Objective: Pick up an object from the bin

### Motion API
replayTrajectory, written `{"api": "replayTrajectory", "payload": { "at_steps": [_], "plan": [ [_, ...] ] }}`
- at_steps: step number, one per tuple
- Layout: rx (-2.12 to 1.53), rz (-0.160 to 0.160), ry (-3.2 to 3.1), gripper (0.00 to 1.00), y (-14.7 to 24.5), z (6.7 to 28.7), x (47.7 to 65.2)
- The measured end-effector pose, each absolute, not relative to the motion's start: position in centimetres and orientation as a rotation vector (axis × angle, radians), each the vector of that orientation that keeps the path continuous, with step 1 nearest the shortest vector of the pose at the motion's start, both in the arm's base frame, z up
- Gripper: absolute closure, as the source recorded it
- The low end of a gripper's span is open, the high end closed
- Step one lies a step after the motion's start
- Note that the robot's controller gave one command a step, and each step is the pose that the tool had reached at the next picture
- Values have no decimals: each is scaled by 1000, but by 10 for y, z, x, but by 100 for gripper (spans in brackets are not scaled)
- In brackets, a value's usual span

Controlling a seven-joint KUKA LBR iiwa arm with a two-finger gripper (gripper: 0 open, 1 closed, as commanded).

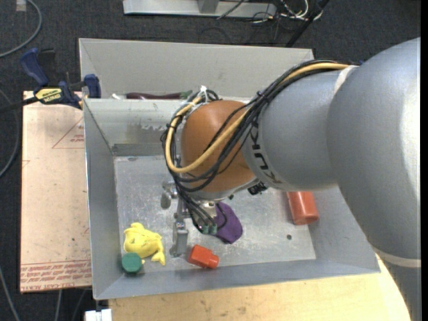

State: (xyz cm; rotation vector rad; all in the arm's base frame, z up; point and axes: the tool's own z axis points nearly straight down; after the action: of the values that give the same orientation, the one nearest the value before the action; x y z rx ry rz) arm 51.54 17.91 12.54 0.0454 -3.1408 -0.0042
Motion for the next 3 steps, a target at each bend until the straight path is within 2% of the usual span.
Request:
{"api": "replayTrajectory", "payload": {
  "at_steps": [1, 2, 3],
  "plan": [
    [7, -4, -3141, 100, 151, 112, 509],
    [7, -4, -3141, 0, 151, 112, 509],
    [7, -4, -3141, 0, 151, 112, 509]
  ]
}}
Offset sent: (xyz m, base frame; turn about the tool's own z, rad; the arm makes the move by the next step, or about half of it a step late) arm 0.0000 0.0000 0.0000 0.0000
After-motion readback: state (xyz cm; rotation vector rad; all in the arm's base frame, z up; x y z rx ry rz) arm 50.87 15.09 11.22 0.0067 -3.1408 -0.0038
